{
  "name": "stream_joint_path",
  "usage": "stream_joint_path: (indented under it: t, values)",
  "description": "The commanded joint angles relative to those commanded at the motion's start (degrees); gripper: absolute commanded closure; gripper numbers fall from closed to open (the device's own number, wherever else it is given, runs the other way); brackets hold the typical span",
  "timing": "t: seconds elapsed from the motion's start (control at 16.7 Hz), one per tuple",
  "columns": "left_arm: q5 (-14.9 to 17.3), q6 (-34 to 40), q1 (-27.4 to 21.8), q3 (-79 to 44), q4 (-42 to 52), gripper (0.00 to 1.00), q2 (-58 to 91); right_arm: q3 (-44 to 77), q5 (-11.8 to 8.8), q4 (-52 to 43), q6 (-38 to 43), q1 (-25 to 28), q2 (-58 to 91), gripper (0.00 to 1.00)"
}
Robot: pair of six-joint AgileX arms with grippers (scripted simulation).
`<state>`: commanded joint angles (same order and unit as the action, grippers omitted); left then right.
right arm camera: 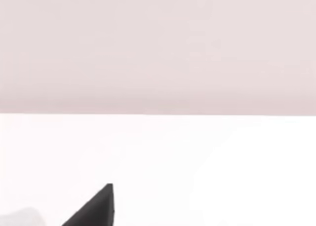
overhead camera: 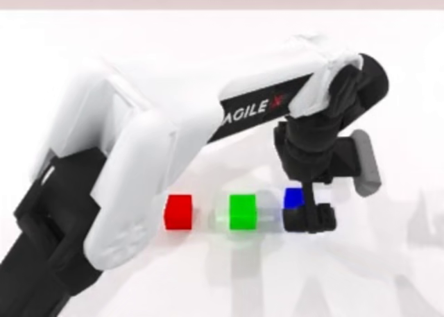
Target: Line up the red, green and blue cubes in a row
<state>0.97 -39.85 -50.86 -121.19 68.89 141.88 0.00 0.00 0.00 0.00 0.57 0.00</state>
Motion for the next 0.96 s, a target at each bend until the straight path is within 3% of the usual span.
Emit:
stream_joint_path:
  t: [0.42,0.96]
  values:
    - [0.0,-0.1,0.2,-1.0,1.0,0.0,0.1,0.0,0.0,0.0,0.0,0.0,0.0,0.0]
    - [0.0,0.0,1.3,-16.4,16.1,0.0,0.3,0.0,0.0,0.0,0.0,0.0,0.0,0.0]
